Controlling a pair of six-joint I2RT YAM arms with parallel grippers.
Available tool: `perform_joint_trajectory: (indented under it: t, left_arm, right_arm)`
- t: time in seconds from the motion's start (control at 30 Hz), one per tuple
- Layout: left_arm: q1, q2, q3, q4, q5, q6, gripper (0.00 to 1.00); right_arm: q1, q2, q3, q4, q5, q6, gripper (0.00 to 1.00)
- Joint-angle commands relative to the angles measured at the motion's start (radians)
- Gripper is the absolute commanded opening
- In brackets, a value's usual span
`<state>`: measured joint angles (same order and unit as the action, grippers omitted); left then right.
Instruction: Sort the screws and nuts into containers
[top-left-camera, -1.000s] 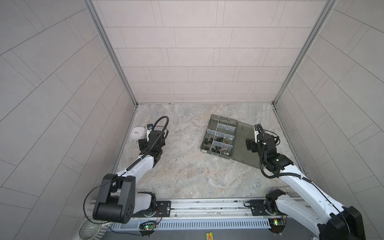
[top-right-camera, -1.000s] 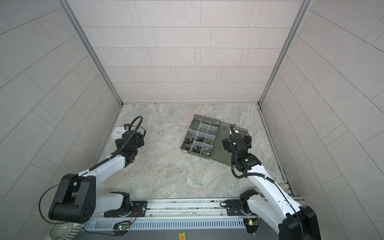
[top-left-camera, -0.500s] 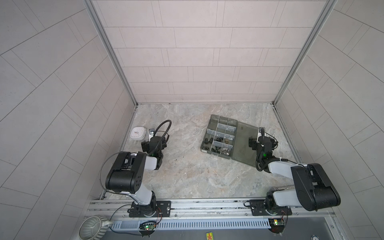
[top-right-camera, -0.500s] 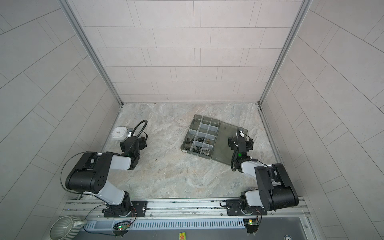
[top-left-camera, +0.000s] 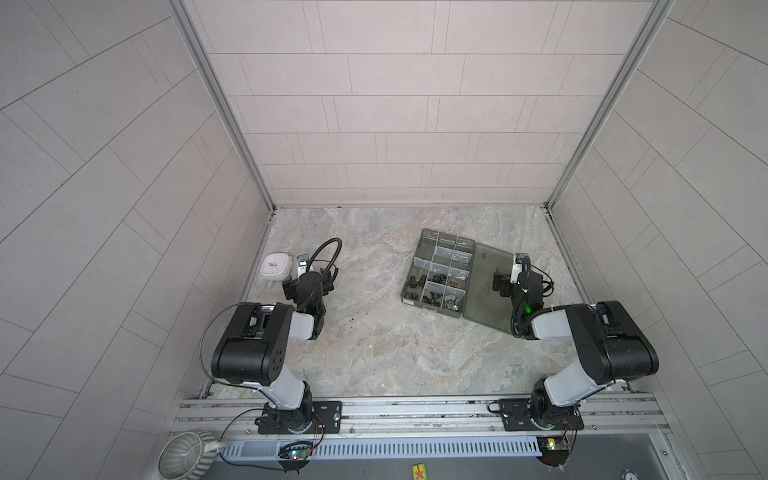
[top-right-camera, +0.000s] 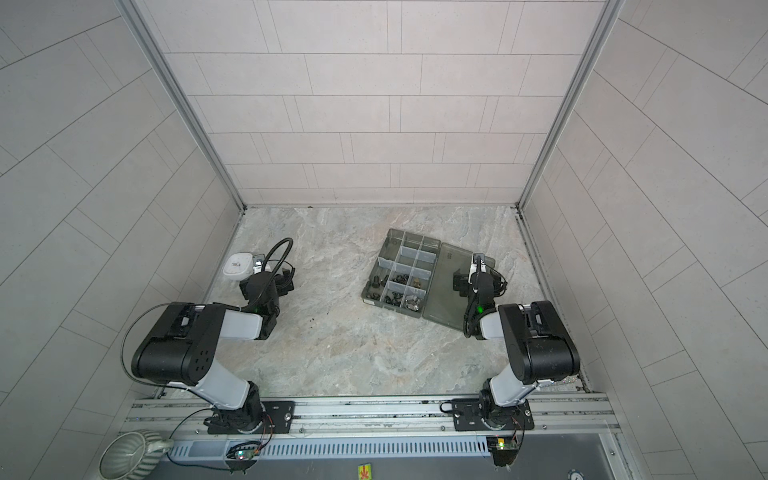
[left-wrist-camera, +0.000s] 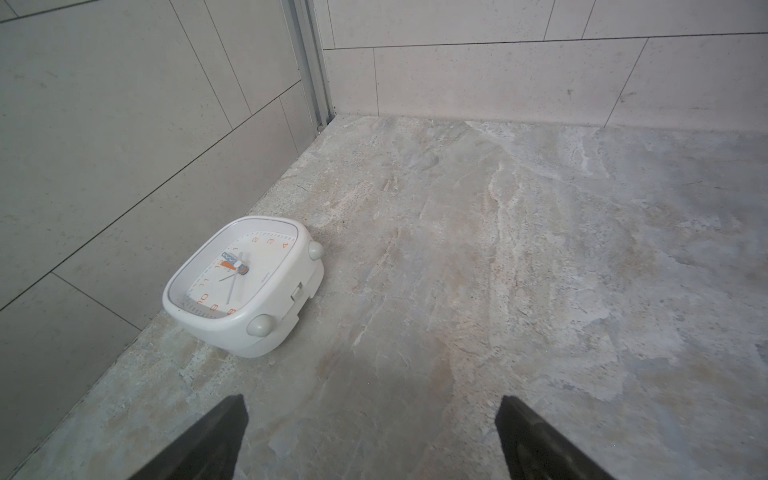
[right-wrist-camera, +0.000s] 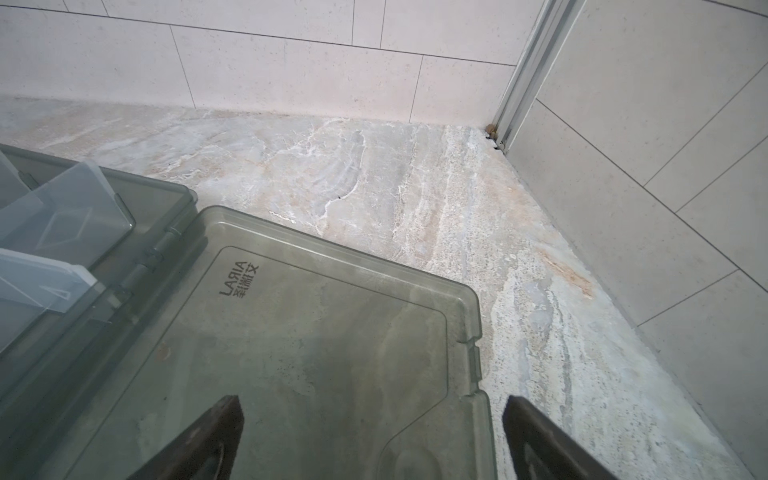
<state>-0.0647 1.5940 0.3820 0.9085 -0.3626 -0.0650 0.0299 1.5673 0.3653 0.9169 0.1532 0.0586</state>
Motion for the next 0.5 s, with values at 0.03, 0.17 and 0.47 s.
perform_joint_trajectory:
  t: [0.03, 0.17, 0.47]
  left_arm:
    - [0.006, 0.003, 0.005, 0.042, 0.002, 0.007, 1.0]
    - [0.006, 0.002, 0.003, 0.043, 0.002, 0.008, 1.0]
    - [0.004, -0.002, 0.0, 0.048, 0.002, 0.01, 1.0]
  right_arm:
    - [0.002, -0.006, 0.006, 0.01, -0.025, -0.029, 0.99]
    - [0.003, 0.005, -0.003, 0.049, -0.025, -0.033, 0.99]
    - [0.003, 0.008, -0.003, 0.052, -0.025, -0.031, 0.99]
